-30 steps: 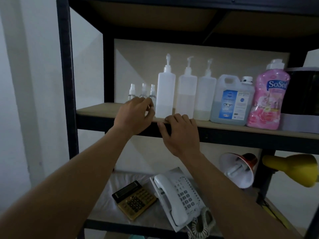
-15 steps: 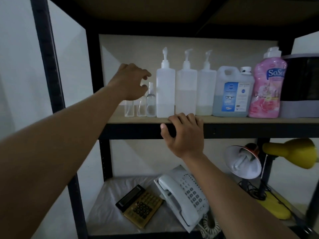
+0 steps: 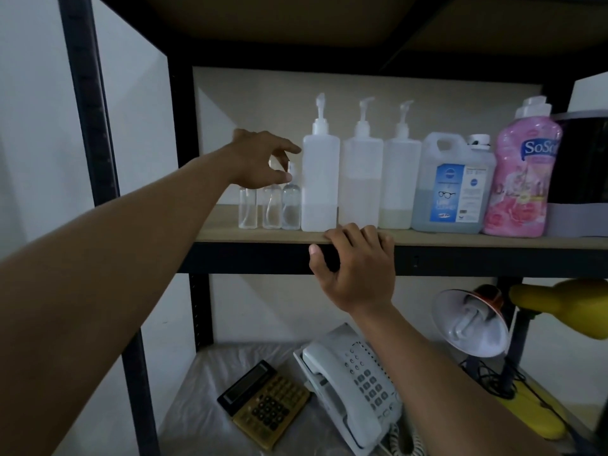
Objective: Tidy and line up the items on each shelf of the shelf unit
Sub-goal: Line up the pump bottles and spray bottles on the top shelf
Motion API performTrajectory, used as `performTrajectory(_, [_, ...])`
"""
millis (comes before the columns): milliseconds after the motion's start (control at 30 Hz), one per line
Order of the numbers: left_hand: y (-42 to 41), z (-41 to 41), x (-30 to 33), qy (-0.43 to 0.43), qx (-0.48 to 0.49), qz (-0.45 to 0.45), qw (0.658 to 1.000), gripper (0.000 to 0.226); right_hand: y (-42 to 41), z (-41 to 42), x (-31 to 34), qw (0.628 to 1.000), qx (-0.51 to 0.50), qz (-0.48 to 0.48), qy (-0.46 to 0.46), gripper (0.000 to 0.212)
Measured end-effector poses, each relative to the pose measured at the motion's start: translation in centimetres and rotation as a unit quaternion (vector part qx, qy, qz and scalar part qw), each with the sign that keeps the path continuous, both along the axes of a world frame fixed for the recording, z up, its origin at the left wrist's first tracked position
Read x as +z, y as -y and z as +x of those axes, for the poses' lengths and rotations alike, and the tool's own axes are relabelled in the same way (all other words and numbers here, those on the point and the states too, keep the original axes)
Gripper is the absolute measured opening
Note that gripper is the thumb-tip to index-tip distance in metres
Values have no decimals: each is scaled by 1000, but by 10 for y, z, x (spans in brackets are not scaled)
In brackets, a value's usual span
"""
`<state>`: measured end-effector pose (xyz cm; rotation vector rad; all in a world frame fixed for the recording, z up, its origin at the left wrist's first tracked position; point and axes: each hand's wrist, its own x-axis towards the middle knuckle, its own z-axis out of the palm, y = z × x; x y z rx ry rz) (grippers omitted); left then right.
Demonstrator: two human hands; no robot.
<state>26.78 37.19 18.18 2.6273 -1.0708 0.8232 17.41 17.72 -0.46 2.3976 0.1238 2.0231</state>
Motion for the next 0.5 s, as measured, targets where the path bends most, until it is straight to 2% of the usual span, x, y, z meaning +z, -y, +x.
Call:
performTrajectory(133, [2, 4, 1, -7, 5, -7, 1000, 56, 0, 1, 0, 1000, -2, 1, 5, 40])
performTrajectory(367, [4, 6, 0, 7, 18, -9, 1000, 38, -1, 1, 0, 1000, -6, 2, 3, 41])
performTrajectory(500, [4, 5, 1, 18, 42, -5, 999, 44, -2, 1, 0, 1000, -6, 2, 4, 41])
